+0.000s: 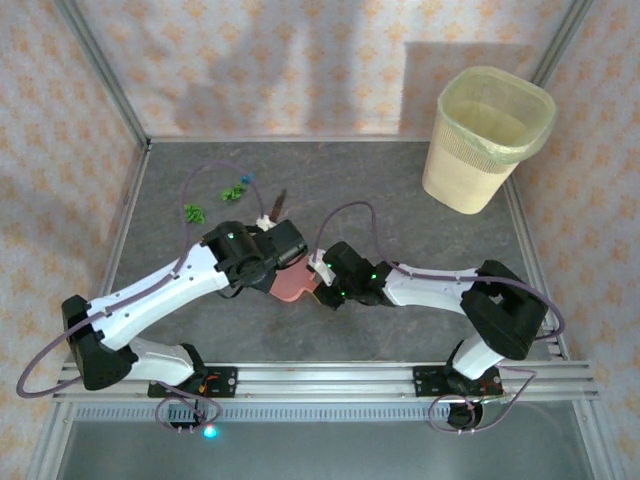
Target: Sweep away the paper scraps from the table
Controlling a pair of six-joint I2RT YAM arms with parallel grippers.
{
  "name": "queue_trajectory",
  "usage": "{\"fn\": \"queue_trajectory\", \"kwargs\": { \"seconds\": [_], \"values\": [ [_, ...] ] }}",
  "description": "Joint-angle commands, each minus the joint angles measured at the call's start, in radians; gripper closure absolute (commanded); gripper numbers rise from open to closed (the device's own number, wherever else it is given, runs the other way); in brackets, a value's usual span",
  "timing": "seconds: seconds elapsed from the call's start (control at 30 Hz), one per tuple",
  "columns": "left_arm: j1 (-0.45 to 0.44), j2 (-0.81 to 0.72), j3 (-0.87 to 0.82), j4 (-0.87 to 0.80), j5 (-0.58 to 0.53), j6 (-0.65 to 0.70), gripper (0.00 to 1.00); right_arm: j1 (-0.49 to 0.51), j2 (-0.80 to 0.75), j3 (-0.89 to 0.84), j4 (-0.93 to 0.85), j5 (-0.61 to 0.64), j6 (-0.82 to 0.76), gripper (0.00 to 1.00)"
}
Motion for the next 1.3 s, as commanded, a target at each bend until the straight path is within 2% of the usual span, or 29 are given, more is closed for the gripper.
{"fn": "queue_trajectory", "kwargs": {
  "seconds": [0.0,0.07,0.17,0.37,0.7,0.87,1.17,1.27],
  "values": [
    [0.086,-0.048,0.031,-0.065,-0.239,-0.081,1.0,0.001,0.023,0.007,-0.013,0.027,-0.005,1.0],
    [0.184,-0.081,0.003,-0.04,-0.251,-0.068,1.0,0.011,0.021,0.007,-0.007,0.019,-0.014,1.0],
    [0.272,-0.119,-0.062,0.008,-0.3,-0.063,1.0,0.021,0.019,0.007,-0.002,0.016,-0.021,1.0],
    [0.303,-0.018,-0.127,-0.039,-0.418,-0.144,1.0,0.028,0.02,0.003,0.004,0.009,-0.027,1.0],
    [0.309,0.125,-0.14,0.007,-0.308,-0.093,1.0,0.029,-0.014,-0.01,0.007,0.009,-0.031,1.0],
    [0.325,0.153,-0.16,0.053,-0.188,-0.063,1.0,0.029,-0.034,-0.018,0.009,0.011,-0.033,1.0],
    [0.332,0.213,-0.174,0.076,-0.106,-0.021,1.0,0.028,-0.055,-0.022,0.007,0.005,-0.035,1.0],
    [0.332,0.206,-0.182,0.094,-0.049,0.001,1.0,0.029,-0.061,-0.027,0.01,0.006,-0.034,1.0]
  ]
}}
